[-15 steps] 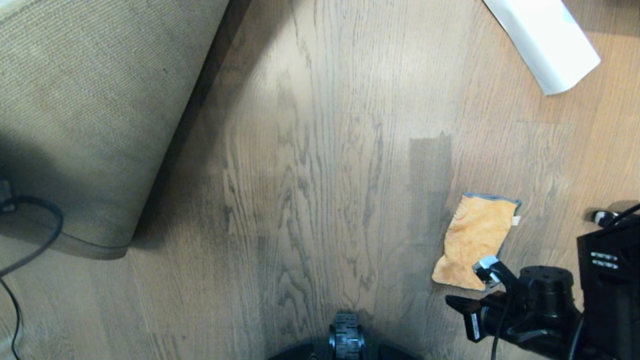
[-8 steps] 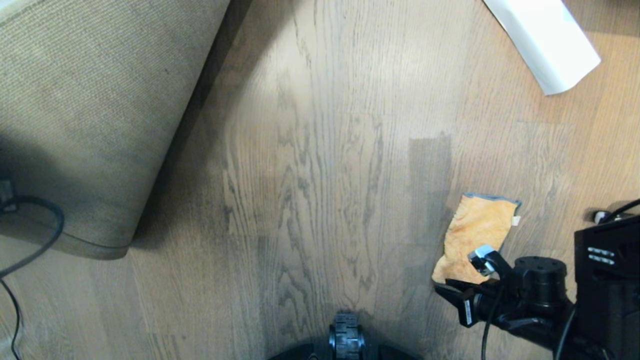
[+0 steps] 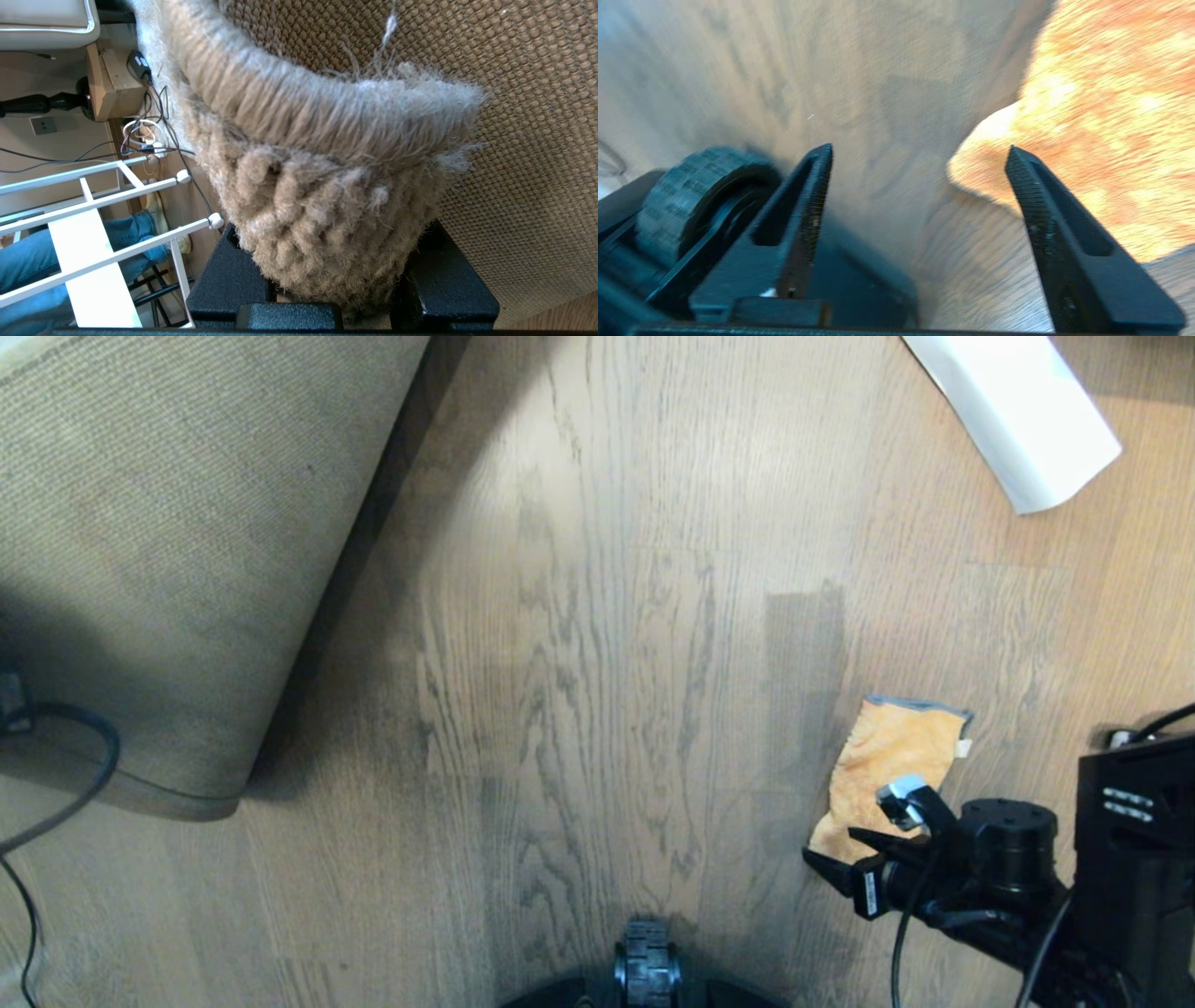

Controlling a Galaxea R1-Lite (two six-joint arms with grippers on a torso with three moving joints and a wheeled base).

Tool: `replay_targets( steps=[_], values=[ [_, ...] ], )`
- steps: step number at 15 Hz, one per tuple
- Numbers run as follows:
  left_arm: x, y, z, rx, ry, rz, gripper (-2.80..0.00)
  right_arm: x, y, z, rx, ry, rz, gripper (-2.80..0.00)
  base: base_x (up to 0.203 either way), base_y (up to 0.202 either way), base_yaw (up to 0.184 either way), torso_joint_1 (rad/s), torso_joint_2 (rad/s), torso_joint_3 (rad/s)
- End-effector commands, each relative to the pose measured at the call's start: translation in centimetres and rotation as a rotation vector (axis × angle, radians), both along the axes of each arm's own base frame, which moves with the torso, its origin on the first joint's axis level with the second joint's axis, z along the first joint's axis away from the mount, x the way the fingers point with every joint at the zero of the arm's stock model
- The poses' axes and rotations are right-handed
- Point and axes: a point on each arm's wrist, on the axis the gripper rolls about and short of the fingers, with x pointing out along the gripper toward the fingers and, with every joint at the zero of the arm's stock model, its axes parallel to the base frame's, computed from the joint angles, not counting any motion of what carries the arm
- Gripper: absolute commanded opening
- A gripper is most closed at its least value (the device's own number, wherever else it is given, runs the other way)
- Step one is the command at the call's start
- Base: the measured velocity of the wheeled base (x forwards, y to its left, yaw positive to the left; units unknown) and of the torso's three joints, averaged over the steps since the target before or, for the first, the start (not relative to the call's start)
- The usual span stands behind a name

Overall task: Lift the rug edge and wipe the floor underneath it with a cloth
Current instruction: Pick up the rag

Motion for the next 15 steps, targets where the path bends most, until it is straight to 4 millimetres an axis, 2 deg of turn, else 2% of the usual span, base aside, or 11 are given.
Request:
replay_targets(
  steps=[1, 9, 15],
  values=[
    [0.0, 0.0, 0.0, 0.001, -0.004, 0.004, -2.8, 0.6, -0.3, 0.7, 0.01, -0.066, -0.019, 0.0, 0.0, 0.0, 0.0, 0.0, 0.0, 0.0],
    [-0.1, 0.0, -0.2, 0.0, 0.002, 0.003, -2.8, 1.7, -3.1, 1.6, -0.017, -0.129, -0.118, 0.0, 0.0, 0.0, 0.0, 0.0, 0.0, 0.0],
    [-0.4, -0.1, -0.6, 0.008, -0.021, 0.002, -2.8, 1.8, -3.7, 1.7, -0.06, -0.139, -0.193, 0.0, 0.0, 0.0, 0.0, 0.0, 0.0, 0.0]
  ],
)
